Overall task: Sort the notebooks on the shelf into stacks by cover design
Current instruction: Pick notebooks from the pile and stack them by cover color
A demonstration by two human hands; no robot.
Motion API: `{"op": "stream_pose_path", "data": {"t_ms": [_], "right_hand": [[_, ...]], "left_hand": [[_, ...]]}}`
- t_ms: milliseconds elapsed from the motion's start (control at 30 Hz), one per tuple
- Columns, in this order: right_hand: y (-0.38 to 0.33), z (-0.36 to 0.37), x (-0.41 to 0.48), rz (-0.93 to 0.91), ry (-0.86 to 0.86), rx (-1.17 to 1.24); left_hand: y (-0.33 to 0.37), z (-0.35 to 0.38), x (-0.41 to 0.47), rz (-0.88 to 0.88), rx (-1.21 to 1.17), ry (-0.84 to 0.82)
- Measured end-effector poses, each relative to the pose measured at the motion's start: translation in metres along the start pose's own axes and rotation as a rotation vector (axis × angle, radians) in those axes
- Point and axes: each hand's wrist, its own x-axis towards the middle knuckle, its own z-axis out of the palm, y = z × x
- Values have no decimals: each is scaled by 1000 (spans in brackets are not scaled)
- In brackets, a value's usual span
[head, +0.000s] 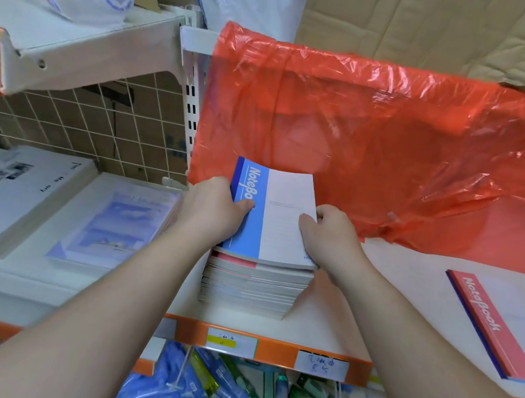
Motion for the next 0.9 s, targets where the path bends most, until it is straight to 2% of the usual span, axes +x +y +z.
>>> {"op": "stream_pose_path", "data": {"t_ms": [233,900], "right_hand": [[7,7,3,21,2,-71],[19,23,8,39,36,-219]], "left_hand": [[-3,7,3,18,94,-3],[-3,10,-6,-34,134,-48]]}}
